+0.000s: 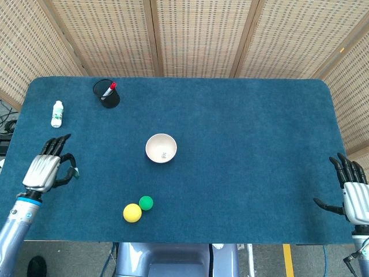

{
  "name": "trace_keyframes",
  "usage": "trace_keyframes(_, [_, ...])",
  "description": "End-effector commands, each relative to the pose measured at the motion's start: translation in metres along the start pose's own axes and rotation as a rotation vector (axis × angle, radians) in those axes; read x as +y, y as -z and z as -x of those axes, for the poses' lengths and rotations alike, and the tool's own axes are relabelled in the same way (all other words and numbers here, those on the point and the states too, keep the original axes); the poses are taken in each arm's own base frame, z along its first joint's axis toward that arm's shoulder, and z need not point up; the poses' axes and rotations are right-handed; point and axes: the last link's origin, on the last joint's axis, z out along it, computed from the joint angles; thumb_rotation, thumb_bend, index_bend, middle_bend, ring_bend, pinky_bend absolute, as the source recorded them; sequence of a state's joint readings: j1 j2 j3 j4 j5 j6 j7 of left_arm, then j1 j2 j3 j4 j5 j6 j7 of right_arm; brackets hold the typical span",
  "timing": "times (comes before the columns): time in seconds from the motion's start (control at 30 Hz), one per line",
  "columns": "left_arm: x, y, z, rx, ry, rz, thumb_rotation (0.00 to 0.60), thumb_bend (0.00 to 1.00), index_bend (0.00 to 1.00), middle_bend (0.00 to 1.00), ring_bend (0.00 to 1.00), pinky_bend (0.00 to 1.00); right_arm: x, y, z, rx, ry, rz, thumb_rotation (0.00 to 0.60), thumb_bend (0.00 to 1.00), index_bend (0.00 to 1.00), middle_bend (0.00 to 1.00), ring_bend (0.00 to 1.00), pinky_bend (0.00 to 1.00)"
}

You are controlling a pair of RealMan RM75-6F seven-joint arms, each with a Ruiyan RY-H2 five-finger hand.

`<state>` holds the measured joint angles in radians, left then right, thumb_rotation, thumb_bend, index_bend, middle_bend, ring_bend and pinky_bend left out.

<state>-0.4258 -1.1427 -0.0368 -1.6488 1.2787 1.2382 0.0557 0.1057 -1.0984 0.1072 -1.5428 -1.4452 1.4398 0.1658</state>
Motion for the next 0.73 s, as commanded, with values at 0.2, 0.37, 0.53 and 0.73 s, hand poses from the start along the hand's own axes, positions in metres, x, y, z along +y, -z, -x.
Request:
trace_keyframes(0.2, [-0.019,-0.008,-0.012,0.032,-0.040,-0.097,0.600,0.02,0.00,0.00,0.00,0.00,0.000,0.001,-0.001,0.005,0.007,0.005,0.600,0.00,0.03,0.00,0.00,0.00])
trace_keyframes(0.37, [-0.024,0.010,-0.030,0.103,-0.102,-0.115,0.600,0.00,0.00,0.00,0.00,0.00,0.000,0.000,-0.002,0.011,0.008,0.008,0.600,0.00,0.03,0.00,0.00,0.00])
trace_keyframes(0.53, [-0.027,0.026,-0.032,0.132,-0.116,-0.125,0.600,0.00,0.00,0.00,0.00,0.00,0.000,0.001,-0.004,0.021,0.008,0.003,0.600,0.00,0.03,0.00,0.00,0.00])
trace_keyframes(0.73, [-0.043,0.065,-0.015,0.134,-0.051,-0.208,0.600,0.00,0.00,0.00,0.00,0.00,-0.003,0.004,-0.005,0.026,0.010,-0.003,0.600,0.00,0.03,0.00,0.00,0.00])
